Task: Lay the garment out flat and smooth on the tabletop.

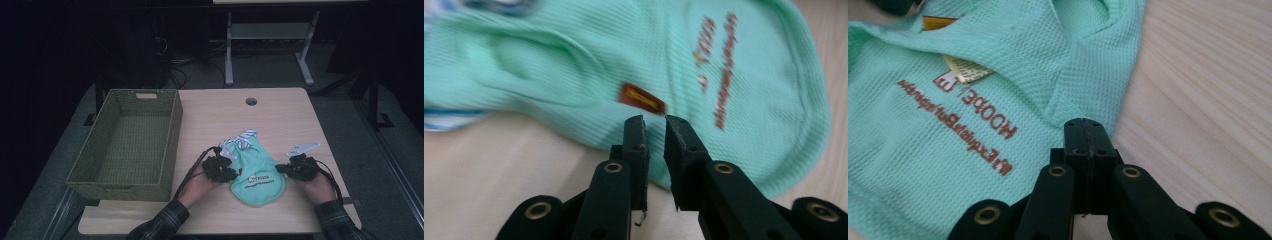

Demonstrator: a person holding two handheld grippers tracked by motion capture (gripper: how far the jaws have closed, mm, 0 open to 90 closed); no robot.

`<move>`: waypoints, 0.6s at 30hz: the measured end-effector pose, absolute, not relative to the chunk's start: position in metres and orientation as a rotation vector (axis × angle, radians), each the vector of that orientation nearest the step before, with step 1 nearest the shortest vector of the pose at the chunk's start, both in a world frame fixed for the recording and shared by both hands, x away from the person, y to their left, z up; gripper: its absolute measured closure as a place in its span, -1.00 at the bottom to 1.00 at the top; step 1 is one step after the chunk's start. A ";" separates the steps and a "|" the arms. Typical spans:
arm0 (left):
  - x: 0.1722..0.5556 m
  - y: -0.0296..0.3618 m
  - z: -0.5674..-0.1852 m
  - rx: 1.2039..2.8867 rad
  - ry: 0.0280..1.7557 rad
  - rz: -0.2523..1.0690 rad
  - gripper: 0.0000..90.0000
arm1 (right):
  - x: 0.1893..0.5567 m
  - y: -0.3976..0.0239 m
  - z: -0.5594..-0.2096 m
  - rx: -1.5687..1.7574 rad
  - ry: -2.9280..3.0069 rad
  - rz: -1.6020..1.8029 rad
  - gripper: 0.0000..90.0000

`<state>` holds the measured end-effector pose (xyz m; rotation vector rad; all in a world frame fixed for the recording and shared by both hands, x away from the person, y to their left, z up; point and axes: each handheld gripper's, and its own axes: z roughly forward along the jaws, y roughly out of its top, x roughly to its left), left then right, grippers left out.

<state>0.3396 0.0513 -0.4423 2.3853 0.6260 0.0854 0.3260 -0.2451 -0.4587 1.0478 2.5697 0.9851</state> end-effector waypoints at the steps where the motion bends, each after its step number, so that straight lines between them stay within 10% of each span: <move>1: 0.343 0.053 -0.439 2.371 0.641 0.113 0.68 | 0.325 -0.245 -0.458 1.041 2.570 0.990 1.00; 18: 0.414 0.067 -0.448 2.256 0.901 0.298 0.30 | 0.311 -0.249 -0.460 1.029 2.591 0.985 0.99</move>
